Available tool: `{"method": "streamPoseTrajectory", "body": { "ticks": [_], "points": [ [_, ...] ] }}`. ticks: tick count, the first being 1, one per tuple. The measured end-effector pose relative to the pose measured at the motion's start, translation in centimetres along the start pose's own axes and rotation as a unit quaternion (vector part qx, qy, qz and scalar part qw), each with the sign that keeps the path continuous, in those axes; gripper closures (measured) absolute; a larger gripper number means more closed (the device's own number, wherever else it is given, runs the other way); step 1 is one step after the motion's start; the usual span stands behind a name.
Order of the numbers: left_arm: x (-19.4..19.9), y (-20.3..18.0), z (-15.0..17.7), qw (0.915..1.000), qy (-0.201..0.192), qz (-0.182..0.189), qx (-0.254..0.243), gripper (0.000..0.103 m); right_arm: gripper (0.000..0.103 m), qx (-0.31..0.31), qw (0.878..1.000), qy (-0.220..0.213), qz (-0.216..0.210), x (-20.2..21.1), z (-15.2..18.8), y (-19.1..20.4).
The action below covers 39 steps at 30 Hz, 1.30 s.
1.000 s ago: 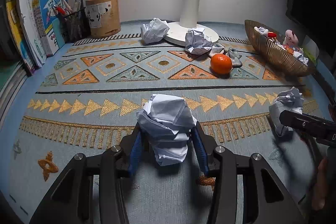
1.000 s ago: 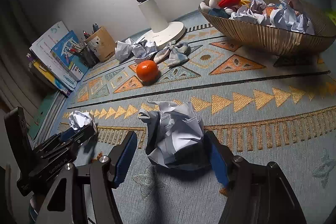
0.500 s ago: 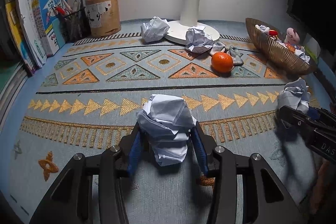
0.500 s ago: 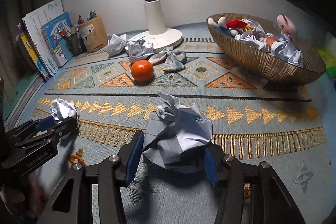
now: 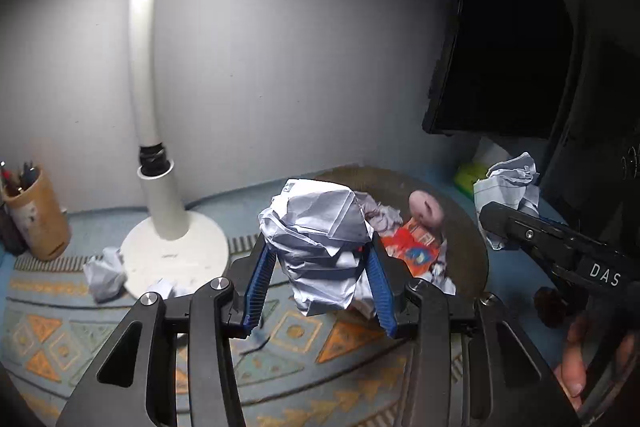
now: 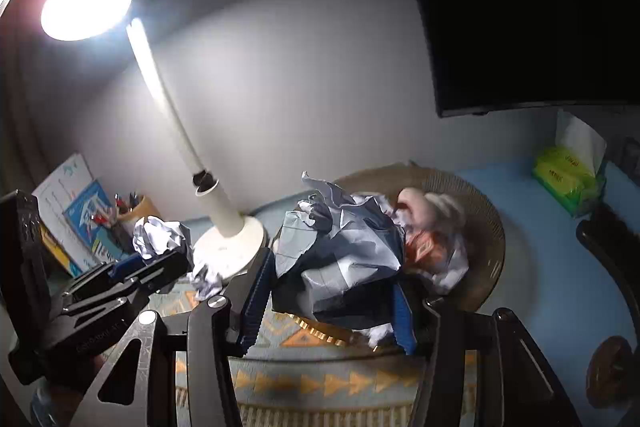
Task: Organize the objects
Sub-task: 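Lift the held paper balls with both tools and carry them over the amber bowl, then open both tools over the bowl to drop the paper balls, then move both tools back to the lamp base and grasp a paper ball each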
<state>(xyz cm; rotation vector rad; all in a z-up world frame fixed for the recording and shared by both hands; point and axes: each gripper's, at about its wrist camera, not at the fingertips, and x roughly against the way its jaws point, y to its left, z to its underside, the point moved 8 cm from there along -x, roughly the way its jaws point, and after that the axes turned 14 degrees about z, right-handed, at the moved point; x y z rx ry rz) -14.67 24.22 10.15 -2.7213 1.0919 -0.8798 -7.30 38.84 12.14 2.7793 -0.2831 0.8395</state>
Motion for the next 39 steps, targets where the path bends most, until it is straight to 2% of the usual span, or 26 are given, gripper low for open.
{"method": "streamPoseTrajectory", "body": {
  "ticks": [3,9,12,13,14,16,19,22,26,30,32,34,36,39],
  "points": [
    [-4.2,0.0,-1.5,0.9997,0.002,0.022,0.009,0.061,0.052,-0.011,1.0,0.006,-0.005,-3.0,-2.4,-0.8],
    [-10.5,1.8,-1.5,0.9985,0.027,0.04,0.028,0.061,0.051,0.018,1.0,0.018,0.015,-8.6,-4.3,0.5],
    [-12.3,1.9,-1.2,0.9976,0.042,0.047,0.027,0.06,0.051,0.036,0.998,0.029,0.048,-10.8,-4.5,0.4],
    [-12.7,1.9,-1.0,0.9973,0.047,0.051,0.027,0.051,0.05,0.031,0.998,0.04,0.045,-11.6,-4.5,0.1],
    [-12.9,1.9,-0.9,0.9971,0.052,0.049,0.028,0.047,0.048,0.028,0.998,0.048,0.038,-12.0,-4.5,-0.1],
    [-13.0,2.0,-0.6,0.997,0.06,0.041,0.027,0.029,0.037,0.019,0.998,0.051,0.043,-12.0,-4.7,-0.7],
    [-12.2,1.9,-0.6,0.9971,0.058,0.04,0.028,0.028,0.036,0.005,0.998,0.043,0.054,-10.8,-5.1,-1.6],
    [-10.3,2.0,-0.5,0.9968,0.052,0.048,0.038,0.028,0.036,-0.005,0.998,0.036,0.051,-9.2,-5.0,-2.2],
    [-5.4,2.3,-0.5,0.998,0.025,0.042,0.039,0.028,0.036,-0.002,0.999,0.022,0.045,-5.9,-4.8,-1.5],
    [1.3,3.2,0.2,0.9988,-0.002,0.014,0.046,0.028,0.036,0.003,1.0,0.017,0.015,-2.0,-4.0,1.0],
    [5.1,4.1,1.1,0.9985,-0.012,-0.009,0.052,0.025,0.036,0.008,1.0,0.014,-0.005,-0.1,-2.8,3.0],
    [8.7,5.7,2.3,0.9971,-0.023,-0.04,0.059,0.009,0.035,0.015,0.999,0.019,-0.023,1.5,-1.1,5.0],
    [11.9,7.3,4.2,0.9943,-0.032,-0.079,0.064,0.001,0.035,0.029,0.998,0.03,-0.039,2.6,1.6,7.1],
    [15.5,10.3,9.0,0.9868,-0.023,-0.137,0.084,0.001,0.035,0.055,0.996,0.054,-0.046,2.8,6.9,9.8]
  ]
}}
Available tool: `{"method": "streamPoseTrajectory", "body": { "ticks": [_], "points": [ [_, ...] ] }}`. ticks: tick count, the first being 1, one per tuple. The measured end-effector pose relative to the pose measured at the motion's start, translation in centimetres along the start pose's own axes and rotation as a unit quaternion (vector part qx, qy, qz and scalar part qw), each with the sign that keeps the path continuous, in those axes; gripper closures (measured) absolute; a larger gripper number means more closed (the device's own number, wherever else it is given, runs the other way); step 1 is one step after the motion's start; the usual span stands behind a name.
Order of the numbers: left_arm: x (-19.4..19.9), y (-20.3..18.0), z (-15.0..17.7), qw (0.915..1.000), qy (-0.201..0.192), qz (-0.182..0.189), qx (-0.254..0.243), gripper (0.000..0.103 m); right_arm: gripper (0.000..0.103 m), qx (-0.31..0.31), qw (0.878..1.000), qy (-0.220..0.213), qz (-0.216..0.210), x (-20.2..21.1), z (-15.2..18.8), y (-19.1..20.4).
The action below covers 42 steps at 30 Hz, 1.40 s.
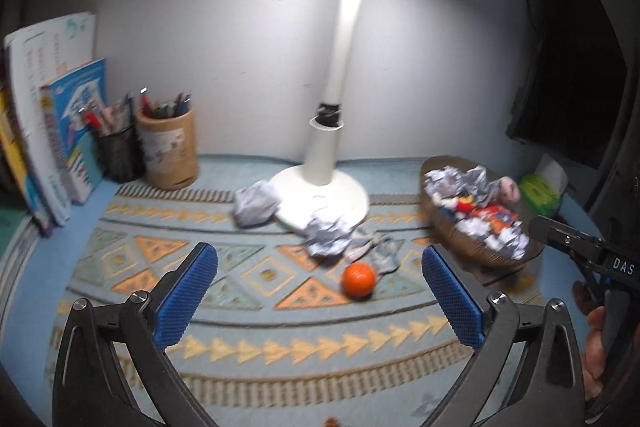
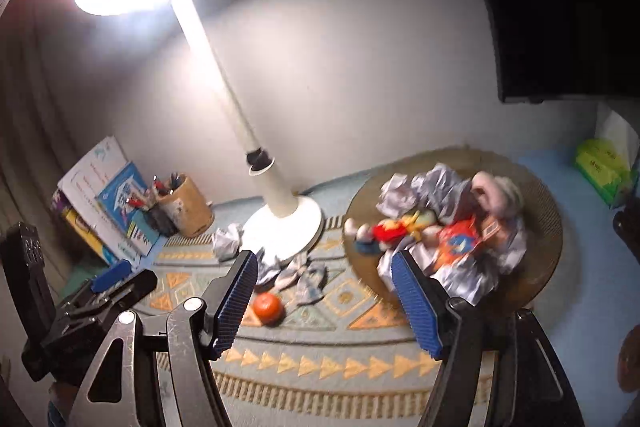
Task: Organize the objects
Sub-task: 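Move both tools back to the lamp base and grasp a paper ball each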
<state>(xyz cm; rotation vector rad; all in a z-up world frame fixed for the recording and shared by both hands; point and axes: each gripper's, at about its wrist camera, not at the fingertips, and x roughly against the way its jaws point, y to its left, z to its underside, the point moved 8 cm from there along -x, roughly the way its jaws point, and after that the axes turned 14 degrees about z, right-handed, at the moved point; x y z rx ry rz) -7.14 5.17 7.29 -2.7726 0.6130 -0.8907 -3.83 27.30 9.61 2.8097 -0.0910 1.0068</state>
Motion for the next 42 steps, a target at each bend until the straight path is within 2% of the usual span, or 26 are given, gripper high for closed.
{"method": "streamPoseTrajectory", "body": {
  "ticks": [2,4,6,10,13,15,17,23,26,29,33,35,37,39,42],
  "points": [
    [0.4,2.8,2.9,0.9993,0.012,-0.032,0.012,0.001,0.035,0.012,1.0,0.024,-0.005,-1.6,3.6,1.8],
    [0.5,5.7,5.9,0.9974,0.026,-0.061,0.028,0.001,0.035,0.029,0.999,0.028,0.006,-3.3,6.5,2.9],
    [0.2,7.6,8.0,0.9962,0.033,-0.064,0.048,0.001,0.035,0.058,0.998,0.018,0.016,-4.8,8.8,4.0],
    [0.3,9.5,9.2,0.9923,0.018,-0.094,0.079,0.002,0.035,0.113,0.991,0.028,0.059,-7.0,11.4,5.1],
    [0.6,9.2,9.3,0.993,0.009,-0.098,0.066,0.002,0.03,0.146,0.986,0.03,0.075,-7.7,12.1,6.0],
    [0.8,8.7,9.2,0.994,0.005,-0.094,0.056,0.001,0.015,0.153,0.984,0.021,0.086,-7.4,11.8,5.9],
    [0.8,8.6,9.2,0.9939,0.004,-0.097,0.052,0.001,0.012,0.148,0.985,0.016,0.086,-7.1,11.6,5.7],
    [0.6,8.8,9.4,0.9939,0.013,-0.092,0.059,0.001,0.012,0.142,0.986,0.027,0.085,-7.4,11.6,5.5],
    [-0.5,8.7,9.8,0.9934,0.046,-0.086,0.06,0.001,0.012,0.145,0.985,0.048,0.076,-8.1,11.5,5.9],
    [-1.7,8.4,9.8,0.9931,0.076,-0.064,0.061,0.001,0.012,0.119,0.988,0.094,0.011,-9.1,10.8,7.9],
    [-3.4,9.4,6.7,0.9929,0.08,-0.043,0.078,0.001,0.012,0.12,0.99,0.076,0.012,-10.3,6.7,10.5],
    [-5.7,10.1,5.2,0.9912,0.105,-0.032,0.073,0.001,0.012,0.113,0.992,0.055,0.007,-11.3,4.4,11.2],
    [-8.2,11.2,3.7,0.991,0.112,-0.05,0.053,0.002,0.012,0.1,0.994,0.051,0.0,-12.7,2.7,11.6],
    [-10.5,11.8,2.0,0.9932,0.101,-0.044,0.036,0.002,0.018,0.093,0.994,0.06,-0.016,-14.5,1.7,12.2],
    [-13.9,12.6,-0.4,0.9939,0.1,-0.026,0.038,0.002,0.026,0.091,0.992,0.08,-0.033,-17.1,1.2,13.2]
  ]
}}
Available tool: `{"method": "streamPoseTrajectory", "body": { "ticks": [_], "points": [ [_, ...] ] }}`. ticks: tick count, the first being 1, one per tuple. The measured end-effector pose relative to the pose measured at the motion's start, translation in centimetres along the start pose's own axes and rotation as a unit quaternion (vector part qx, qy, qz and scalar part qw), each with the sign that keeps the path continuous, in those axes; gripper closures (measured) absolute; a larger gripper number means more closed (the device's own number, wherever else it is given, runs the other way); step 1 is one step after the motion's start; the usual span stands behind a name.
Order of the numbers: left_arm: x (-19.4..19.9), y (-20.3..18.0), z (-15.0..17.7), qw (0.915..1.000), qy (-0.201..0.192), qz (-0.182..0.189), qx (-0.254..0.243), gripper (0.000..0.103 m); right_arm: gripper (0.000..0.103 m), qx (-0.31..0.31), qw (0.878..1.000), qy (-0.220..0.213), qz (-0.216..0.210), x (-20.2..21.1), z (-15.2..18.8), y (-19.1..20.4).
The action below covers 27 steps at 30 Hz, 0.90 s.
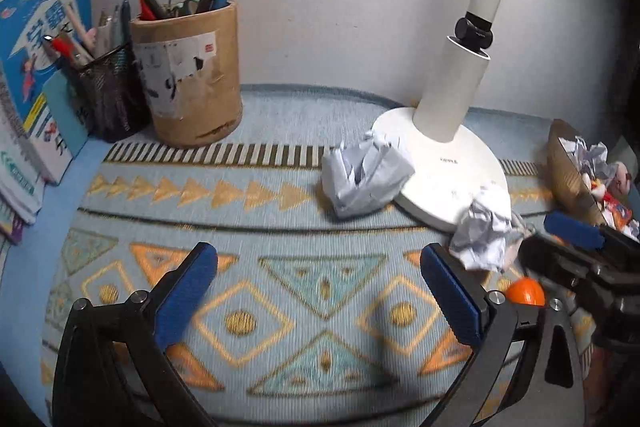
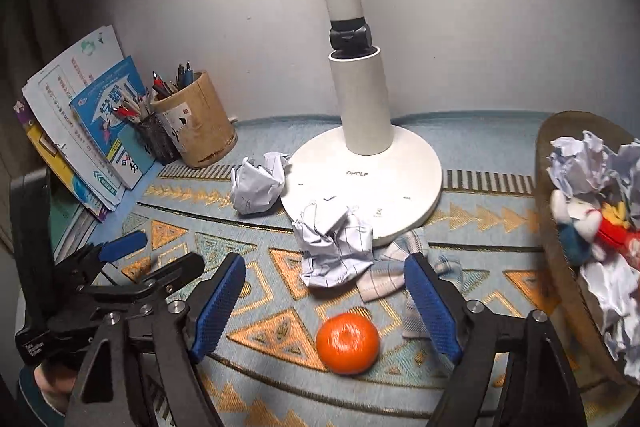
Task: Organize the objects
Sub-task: 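Move both tools back to the lamp base and grasp a paper ball each, then lift the paper balls with both tools and carry them over the bowl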
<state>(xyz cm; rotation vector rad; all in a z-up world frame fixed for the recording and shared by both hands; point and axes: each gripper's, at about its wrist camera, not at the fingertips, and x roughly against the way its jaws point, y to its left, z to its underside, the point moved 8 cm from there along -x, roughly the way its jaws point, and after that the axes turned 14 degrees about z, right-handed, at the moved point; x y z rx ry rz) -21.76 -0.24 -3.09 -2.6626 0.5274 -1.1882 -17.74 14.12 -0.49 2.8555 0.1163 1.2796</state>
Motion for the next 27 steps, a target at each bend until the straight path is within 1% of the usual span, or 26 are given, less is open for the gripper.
{"method": "streamPoseTrajectory", "body": {
  "ticks": [2,3,4,5,6,8,9,10,11,12,13,14,15,19,21,24,26,27],
  "points": [
    [-1.8,-0.2,-1.4,0.9998,0.003,0.019,-0.005,0.002,0.026,-0.006,1.0,0.008,-0.013,-1.4,-0.4,0.4],
    [-2.8,-0.5,-1.8,0.9994,0.016,0.026,-0.018,0.002,0.026,-0.008,1.0,0.011,-0.019,-1.9,-0.4,0.6],
    [-3.7,-0.7,-2.0,0.9987,0.029,0.018,-0.037,0.003,0.029,-0.01,1.0,0.013,-0.013,-2.4,-0.5,0.5],
    [-4.3,-0.8,-2.2,0.9976,0.034,0.005,-0.061,0.003,0.032,-0.009,1.0,0.016,-0.007,-2.9,-0.5,0.3],
    [-4.7,-1.0,-2.3,0.9962,0.037,-0.001,-0.079,0.003,0.032,-0.008,1.0,0.018,-0.013,-3.3,-0.4,0.3],
    [-5.5,-0.9,-2.3,0.9958,0.043,0.008,-0.08,0.003,0.032,-0.006,0.999,0.024,-0.032,-3.8,-0.2,0.3],
    [-5.8,-0.8,-2.2,0.9962,0.044,0.013,-0.074,0.005,0.032,-0.005,0.999,0.024,-0.029,-4.0,-0.2,0.3],
    [-5.7,-0.9,-2.4,0.9966,0.04,0.021,-0.069,0.014,0.032,-0.002,0.999,0.024,-0.023,-4.2,-0.3,0.4],
    [-5.6,-0.9,-2.6,0.9969,0.037,0.031,-0.063,0.018,0.033,0.001,1.0,0.024,-0.02,-4.3,-0.3,0.5],
    [-5.7,-0.8,-2.6,0.9971,0.038,0.038,-0.054,0.023,0.036,0.003,1.0,0.022,-0.019,-4.3,-0.4,0.6],
    [-5.7,-0.8,-2.6,0.997,0.038,0.045,-0.05,0.031,0.037,0.007,1.0,0.015,-0.014,-4.3,-0.5,0.7],
    [-5.5,-1.0,-2.7,0.9964,0.035,0.058,-0.051,0.042,0.046,0.015,1.0,0.012,-0.011,-4.4,-0.5,1.1],
    [-5.3,-1.1,-2.6,0.9956,0.033,0.072,-0.05,0.058,0.052,0.018,1.0,0.009,-0.009,-4.4,-0.5,1.2],
    [-4.3,-1.3,-2.2,0.9968,0.024,0.051,-0.057,0.059,0.054,0.011,1.0,-0.015,-0.015,-3.6,-0.7,0.9],
    [-3.2,-1.7,-1.5,0.9967,0.021,0.06,-0.051,0.059,0.054,0.0,0.999,-0.022,-0.026,-2.9,-0.8,0.5],
    [-0.1,-2.4,-0.1,0.9976,0.007,0.053,-0.044,0.059,0.054,-0.017,0.999,-0.029,-0.029,-1.0,-0.9,-0.5],
    [2.2,-2.7,1.6,0.9981,-0.005,0.054,-0.029,0.059,0.054,-0.023,0.998,-0.036,-0.038,1.3,-0.7,-0.8],
    [3.4,-3.2,3.0,0.9984,-0.007,0.052,-0.023,0.059,0.054,-0.024,0.998,-0.04,-0.044,2.7,-0.4,-0.9]
  ]
}}
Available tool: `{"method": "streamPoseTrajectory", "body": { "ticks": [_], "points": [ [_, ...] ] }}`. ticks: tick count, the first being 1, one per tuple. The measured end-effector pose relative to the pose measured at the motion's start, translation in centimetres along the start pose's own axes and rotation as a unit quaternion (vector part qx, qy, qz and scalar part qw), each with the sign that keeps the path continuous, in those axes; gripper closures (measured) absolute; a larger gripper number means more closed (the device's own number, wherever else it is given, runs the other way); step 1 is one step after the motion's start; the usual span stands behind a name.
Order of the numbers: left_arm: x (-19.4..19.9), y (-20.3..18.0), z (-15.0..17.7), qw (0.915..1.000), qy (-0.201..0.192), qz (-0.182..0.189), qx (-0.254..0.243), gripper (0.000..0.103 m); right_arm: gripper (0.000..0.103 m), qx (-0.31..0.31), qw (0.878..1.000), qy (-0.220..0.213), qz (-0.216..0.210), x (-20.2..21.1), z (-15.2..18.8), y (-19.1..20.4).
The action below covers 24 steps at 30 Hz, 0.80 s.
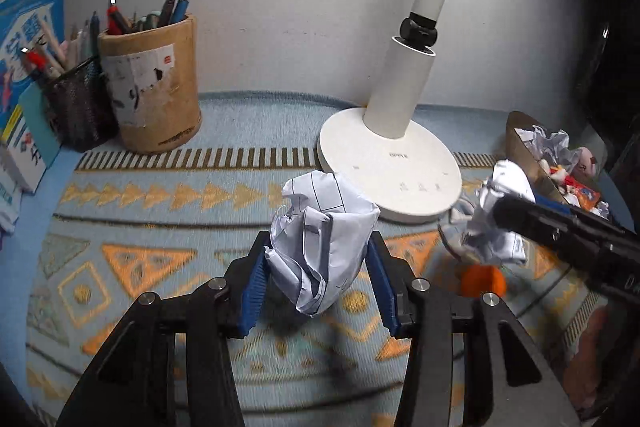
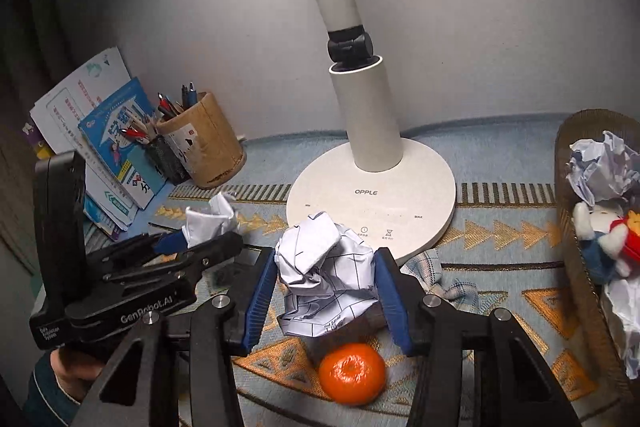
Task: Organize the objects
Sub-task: 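Lift the paper balls with both tools and carry them over the bowl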
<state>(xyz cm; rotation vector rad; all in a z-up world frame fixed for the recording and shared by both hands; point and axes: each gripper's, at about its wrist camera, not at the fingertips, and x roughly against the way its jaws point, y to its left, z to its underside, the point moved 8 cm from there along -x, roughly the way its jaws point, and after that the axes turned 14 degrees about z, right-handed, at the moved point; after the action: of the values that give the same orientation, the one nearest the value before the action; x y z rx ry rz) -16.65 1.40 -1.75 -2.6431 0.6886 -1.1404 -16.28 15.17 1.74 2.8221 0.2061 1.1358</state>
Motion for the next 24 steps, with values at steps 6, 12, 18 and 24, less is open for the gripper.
{"method": "streamPoseTrajectory", "body": {
  "ticks": [6,12,18,24],
  "points": [
    [4.6,-3.7,6.5,0.9991,0.004,-0.03,0.03,0.059,0.054,0.041,0.999,-0.005,0.003,7.7,6.0,-0.1],
    [6.3,-6.9,9.1,0.9988,-0.001,-0.048,-0.005,0.058,0.053,0.01,0.999,0.032,0.031,9.6,13.2,-4.3],
    [5.2,-5.8,10.8,0.9967,-0.004,-0.081,-0.001,0.057,0.038,0.01,0.998,0.041,0.046,9.6,14.9,-6.5],
    [5.4,-5.9,11.2,0.9983,-0.011,-0.058,0.004,0.053,0.015,0.0,0.999,0.033,0.042,9.9,15.2,-7.0]
  ]
}}
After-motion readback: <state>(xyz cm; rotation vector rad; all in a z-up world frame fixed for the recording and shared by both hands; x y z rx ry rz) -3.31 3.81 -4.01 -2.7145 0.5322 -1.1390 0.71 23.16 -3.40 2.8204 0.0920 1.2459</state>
